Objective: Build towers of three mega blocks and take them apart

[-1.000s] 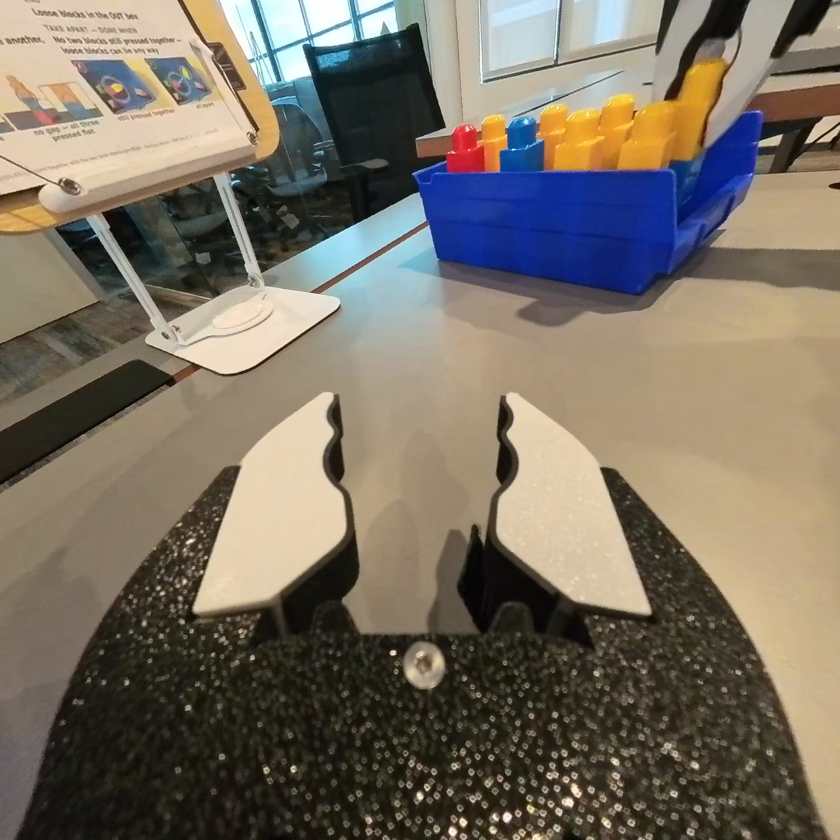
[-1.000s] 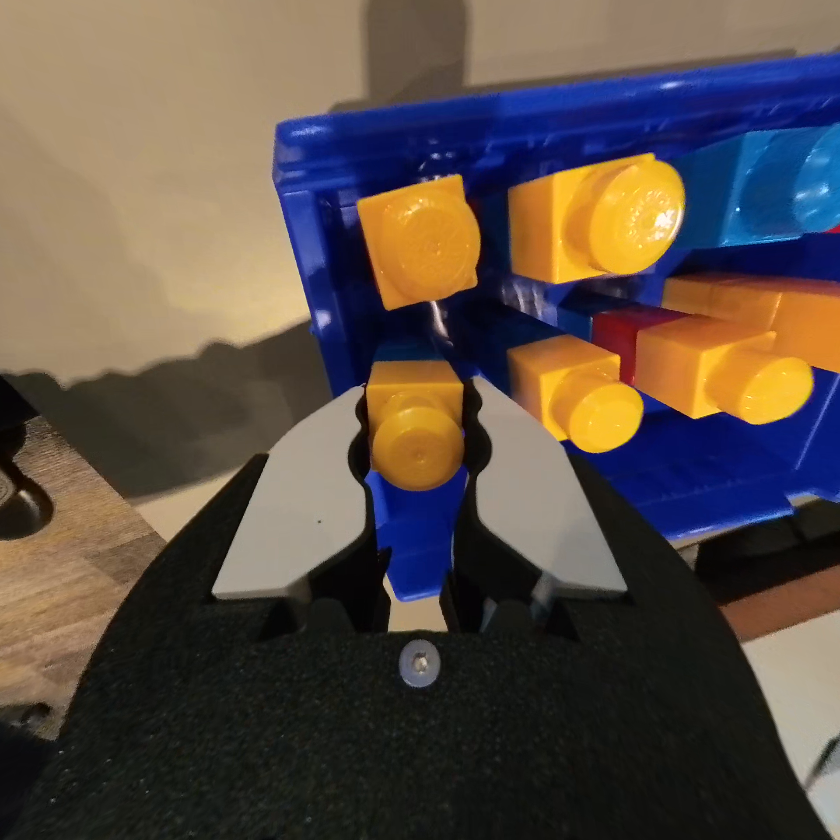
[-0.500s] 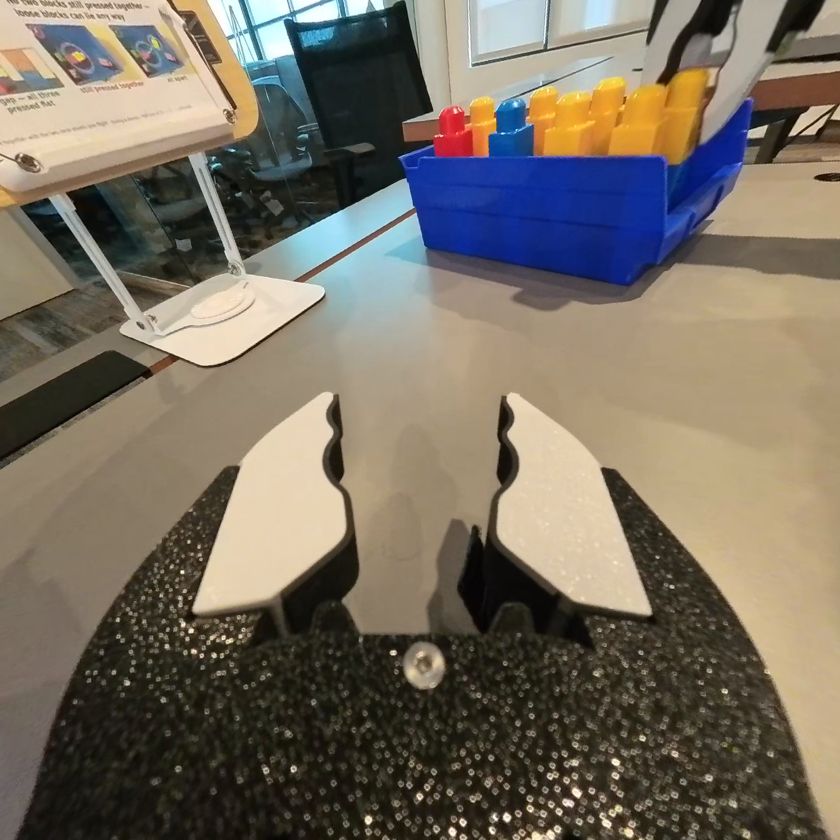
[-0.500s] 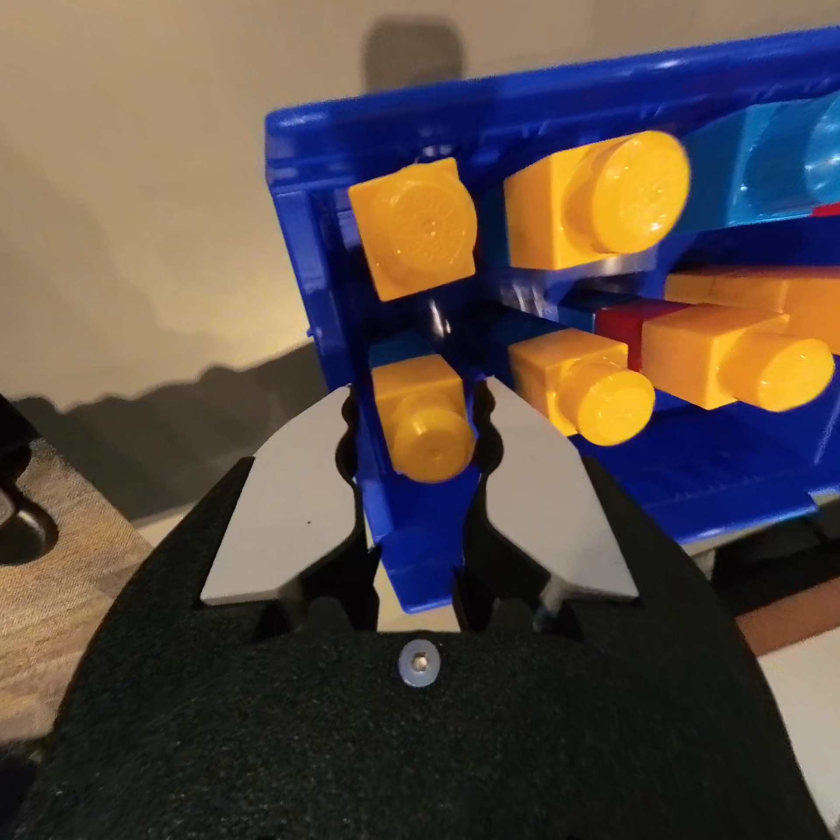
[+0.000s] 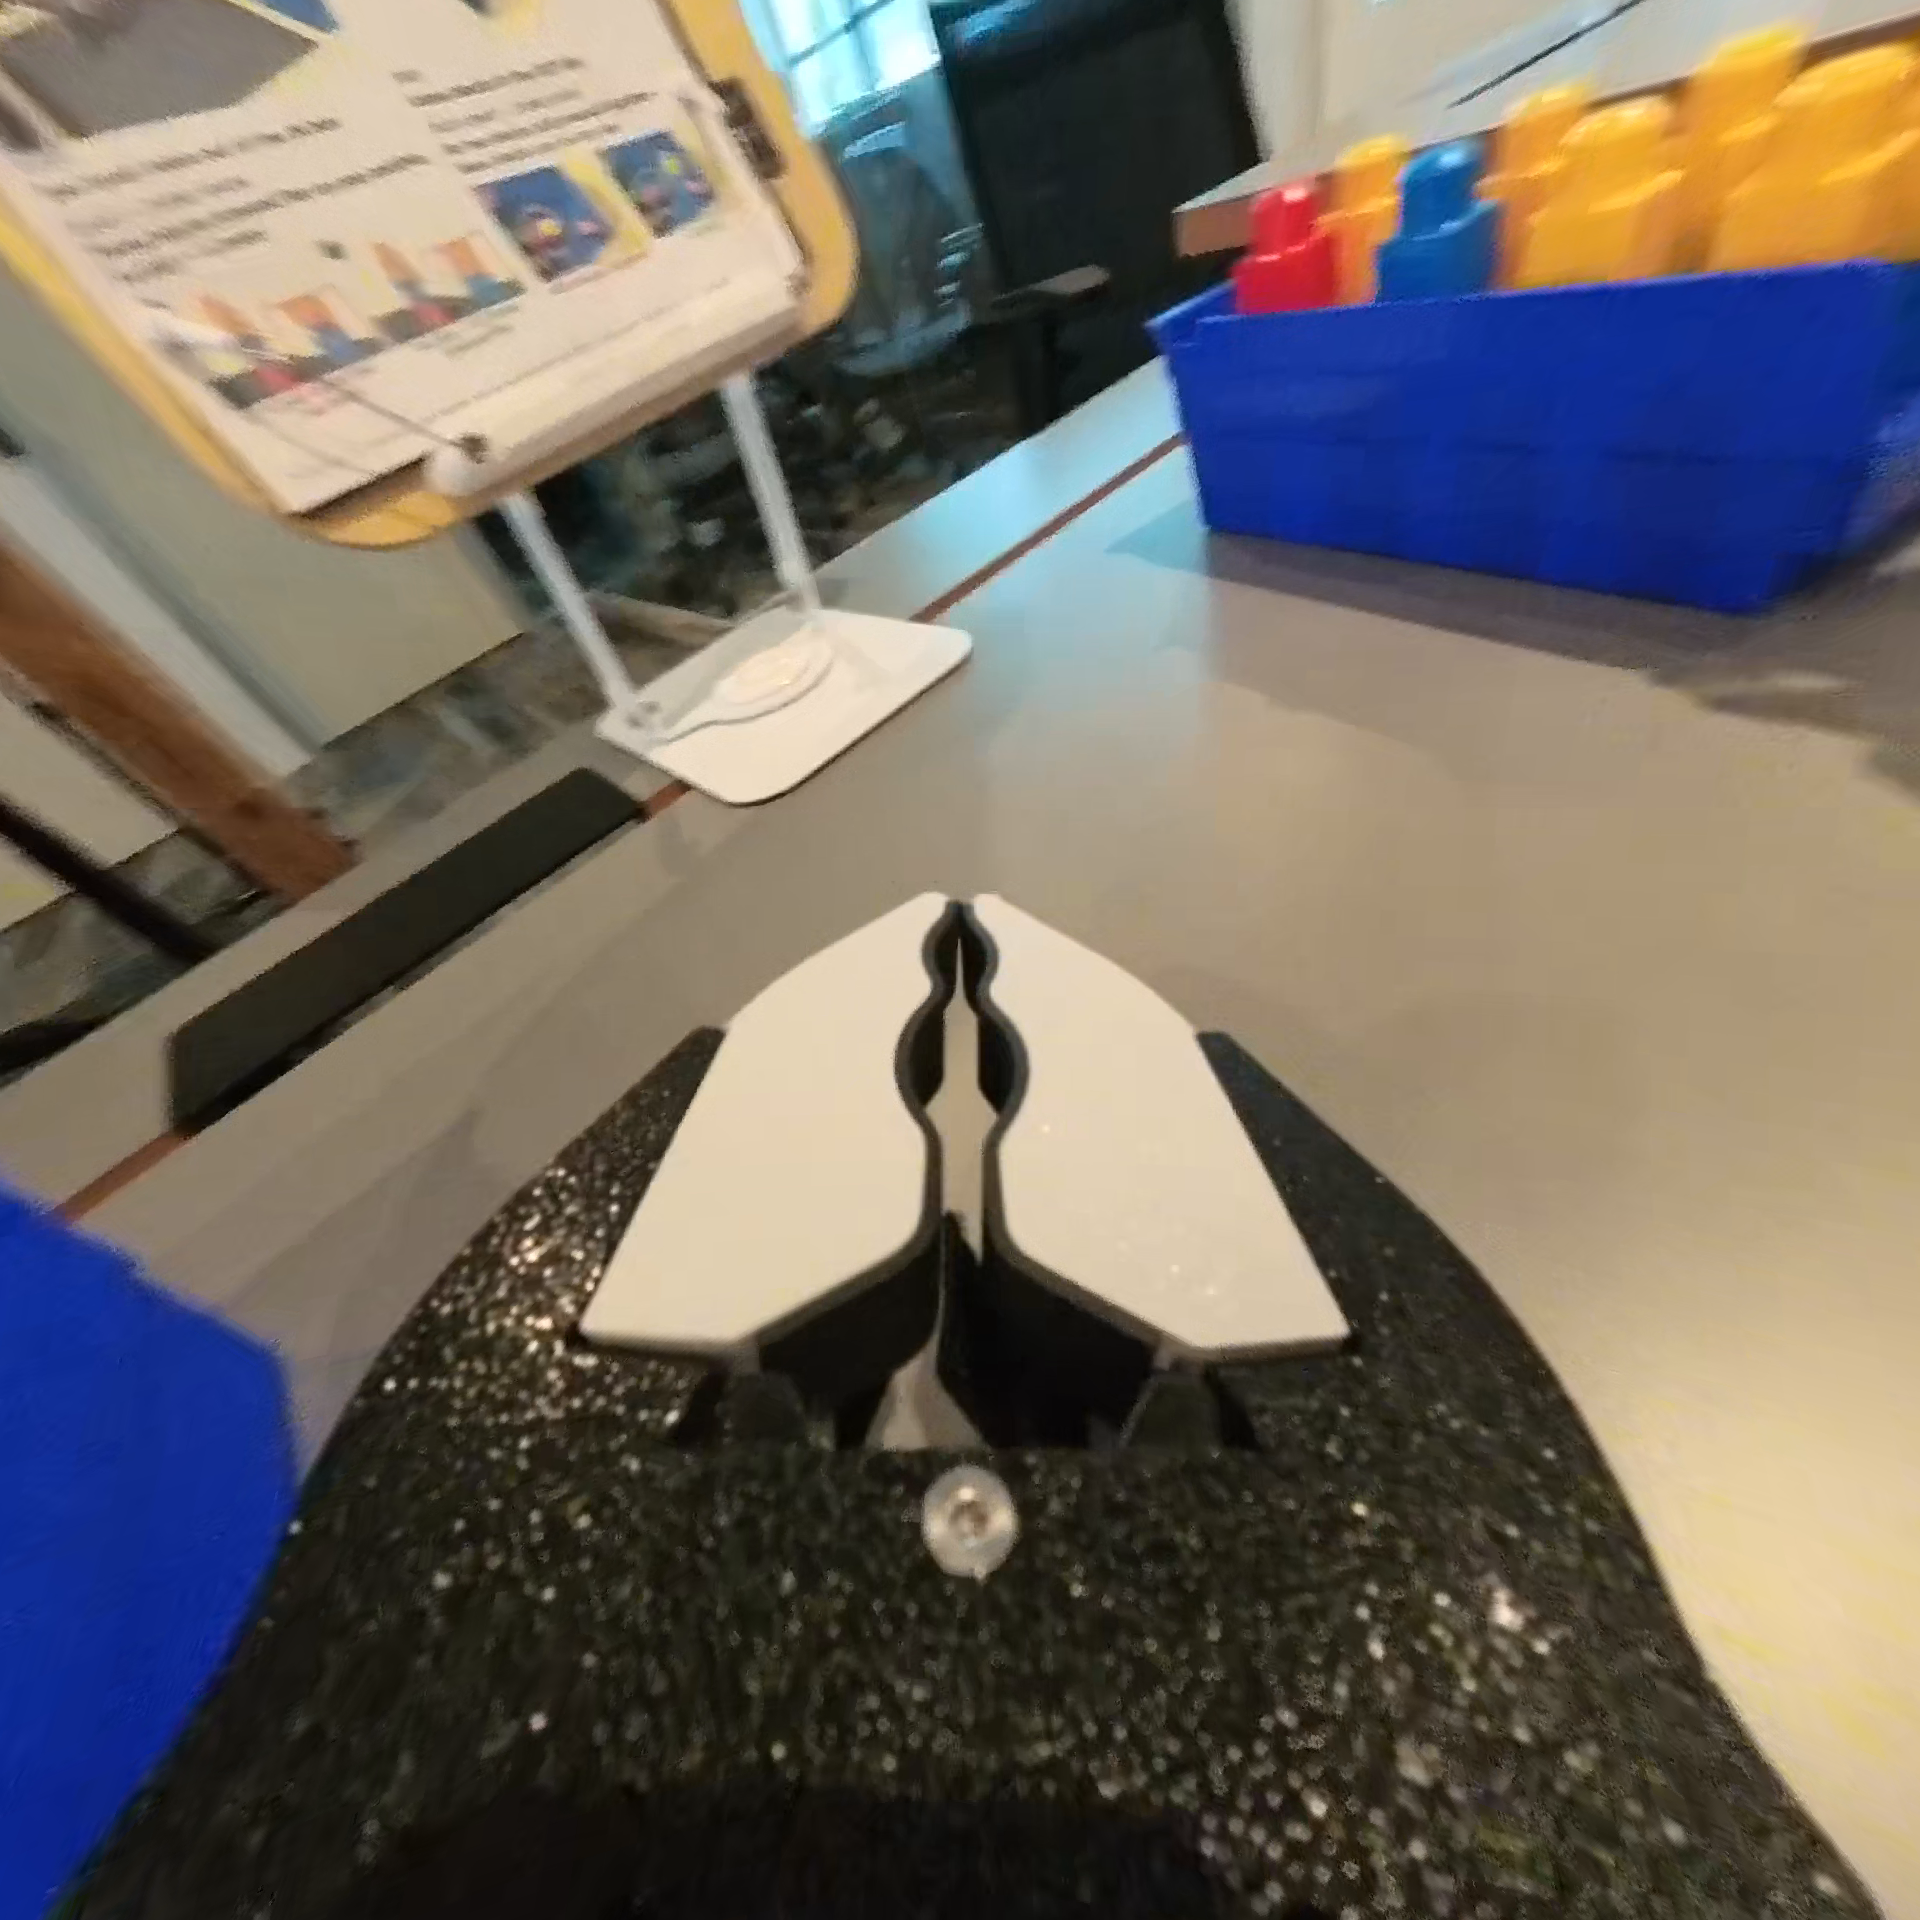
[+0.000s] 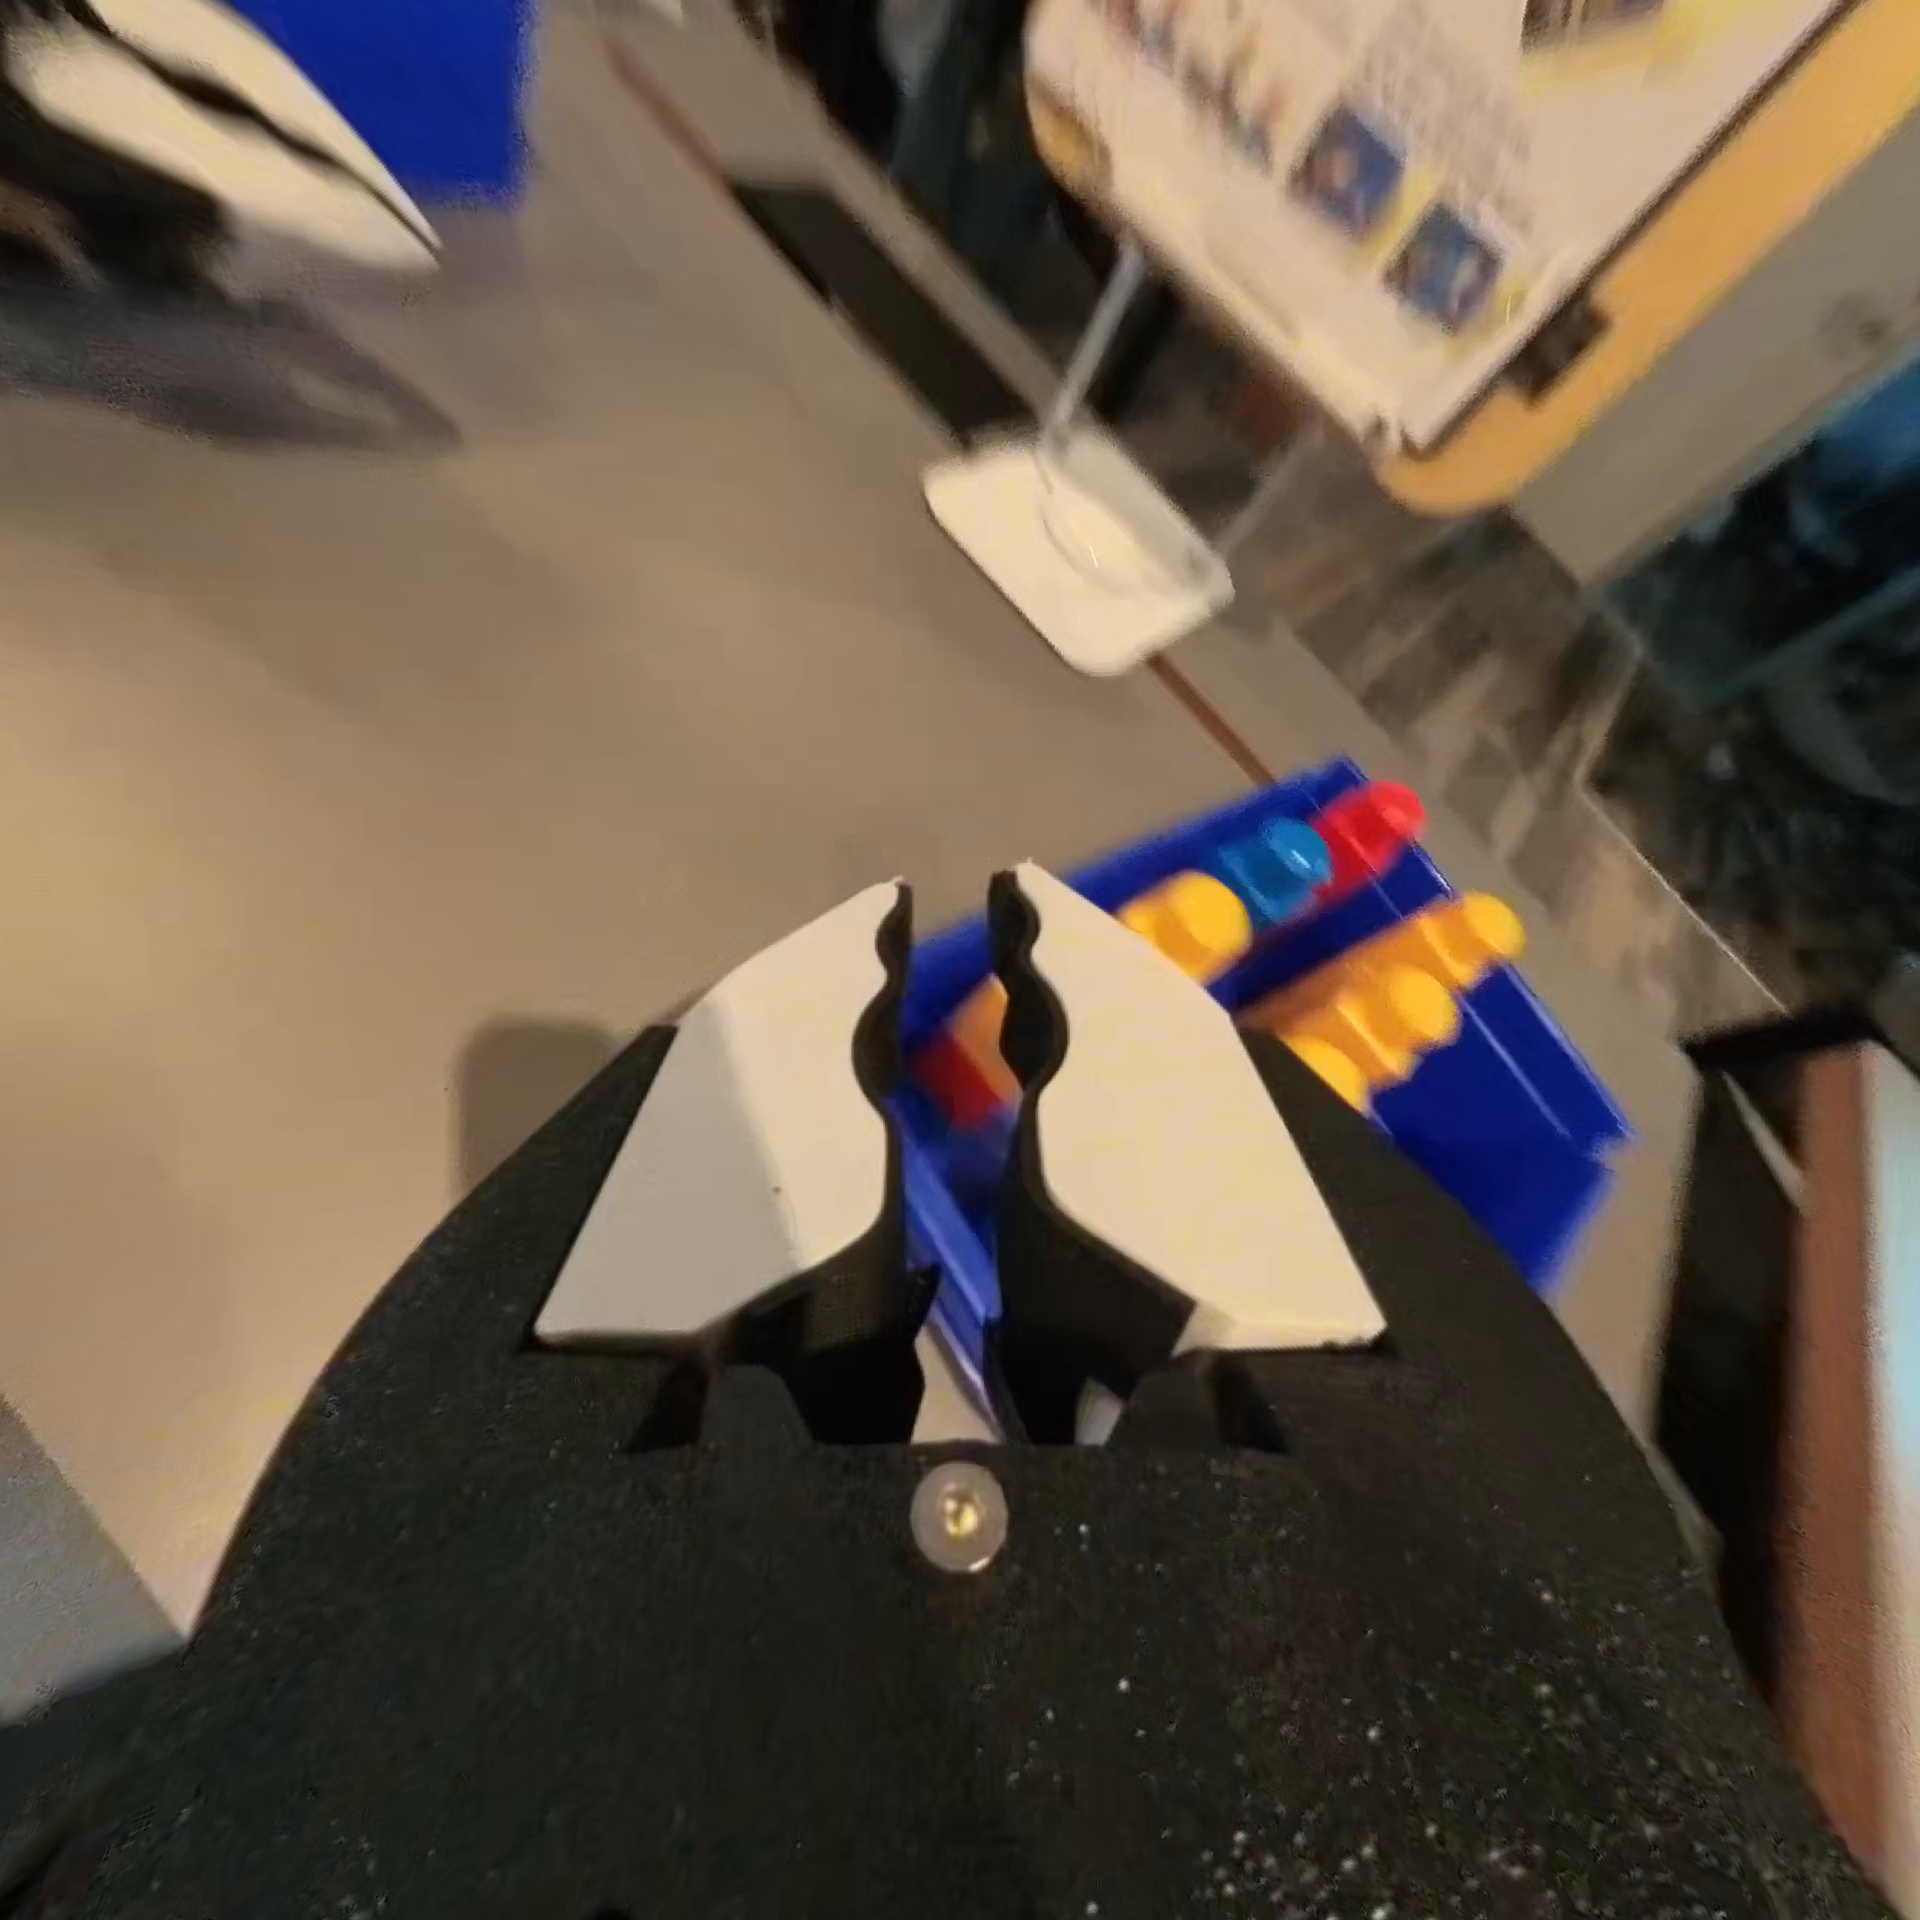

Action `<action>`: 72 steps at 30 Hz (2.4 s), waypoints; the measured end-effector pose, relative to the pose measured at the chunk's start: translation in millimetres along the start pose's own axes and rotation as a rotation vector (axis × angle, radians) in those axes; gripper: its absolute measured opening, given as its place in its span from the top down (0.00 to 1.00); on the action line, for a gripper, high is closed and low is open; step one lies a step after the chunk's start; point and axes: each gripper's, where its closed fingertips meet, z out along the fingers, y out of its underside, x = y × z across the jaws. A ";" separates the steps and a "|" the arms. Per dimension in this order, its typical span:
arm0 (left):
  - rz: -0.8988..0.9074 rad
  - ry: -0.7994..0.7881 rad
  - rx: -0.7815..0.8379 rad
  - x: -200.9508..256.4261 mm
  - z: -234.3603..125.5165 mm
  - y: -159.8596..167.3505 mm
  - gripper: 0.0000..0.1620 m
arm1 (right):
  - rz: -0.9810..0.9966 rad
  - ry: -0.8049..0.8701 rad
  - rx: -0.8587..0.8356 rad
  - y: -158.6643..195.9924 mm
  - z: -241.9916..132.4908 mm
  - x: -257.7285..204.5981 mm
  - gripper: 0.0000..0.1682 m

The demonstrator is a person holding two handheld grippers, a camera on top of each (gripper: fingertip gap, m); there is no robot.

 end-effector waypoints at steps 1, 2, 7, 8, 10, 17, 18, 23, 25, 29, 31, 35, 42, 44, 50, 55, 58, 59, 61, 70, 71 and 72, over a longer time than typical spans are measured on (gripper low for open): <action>-0.003 -0.053 -0.015 -5.3 -8.0 -3.3 1.00 | 0.032 -0.011 0.090 -9.2 1.7 -17.0 0.92; -0.004 -0.104 -0.033 -10.3 -17.3 -6.9 1.00 | 0.068 -0.024 0.169 -16.4 4.4 -33.1 0.92; 0.054 -0.373 -0.153 -44.8 -76.0 -15.2 1.00 | 0.199 -0.118 0.430 -37.9 37.8 -100.3 0.91; 0.046 -0.405 -0.168 -51.3 -87.0 -15.4 1.00 | 0.219 -0.118 0.447 -40.0 48.1 -106.3 0.90; 0.001 -0.450 -0.195 -63.1 -106.5 -13.6 0.95 | 0.247 -0.125 0.459 -42.7 68.4 -113.5 0.88; -0.204 -0.594 -0.062 -98.0 -153.0 -21.4 0.61 | 0.346 -0.039 0.469 -39.8 117.0 -91.7 0.76; -0.233 -0.607 -0.037 -102.3 -155.9 -22.2 0.55 | 0.351 -0.042 0.476 -38.6 120.9 -90.4 0.76; -0.341 -0.720 -0.007 -129.4 -168.5 -13.3 0.38 | 0.378 -0.022 0.522 -30.6 133.4 -84.7 0.78; -0.360 -0.740 -0.007 -135.1 -170.7 -10.4 0.48 | 0.394 -0.065 0.504 -27.0 137.9 -89.4 0.78; -0.375 -0.762 -0.044 -142.5 -167.1 -1.4 0.60 | 0.394 -0.090 0.537 -29.7 133.6 -93.3 0.87; -0.394 -0.735 -0.086 -142.1 -158.3 6.4 0.60 | 0.352 -0.081 0.544 -29.1 133.1 -96.5 0.90; -0.426 -0.651 -0.186 -136.2 -136.1 20.0 0.44 | 0.388 -0.123 0.556 -27.3 133.4 -101.8 0.86; -0.366 -0.581 -0.479 -122.7 -116.4 55.1 0.43 | 0.424 -0.115 0.593 -27.6 129.4 -95.5 0.79; -0.363 -0.568 -0.562 -120.6 -114.6 68.5 0.44 | 0.413 -0.113 0.605 -29.4 127.7 -96.3 0.79; -0.342 -0.549 -0.681 -118.2 -114.8 79.7 0.56 | 0.368 -0.119 0.625 -33.7 124.9 -102.5 0.80; -0.297 -0.514 -0.815 -107.9 -116.6 97.3 0.68 | 0.354 -0.124 0.624 -33.9 125.2 -105.0 0.80; -0.270 -0.539 -0.874 -108.6 -121.0 105.2 0.78 | 0.344 -0.122 0.622 -33.7 125.5 -105.8 0.81; -0.251 -0.563 -0.888 -111.4 -123.7 106.1 0.81 | 0.339 -0.119 0.620 -33.4 126.0 -106.1 0.81; -0.204 -0.595 -0.922 -116.0 -128.6 107.3 0.91 | 0.330 -0.114 0.615 -32.9 126.8 -106.8 0.81; -0.192 -0.473 -0.857 -100.1 -123.2 101.4 0.96 | 0.291 -0.072 0.612 -44.7 104.1 -98.6 0.82; -0.184 -0.453 -0.848 -95.5 -122.5 99.3 0.96 | 0.282 -0.055 0.611 -46.3 97.7 -93.2 0.82; -0.178 -0.434 -0.837 -90.4 -121.5 96.3 0.96 | 0.274 -0.038 0.610 -47.8 90.4 -86.9 0.82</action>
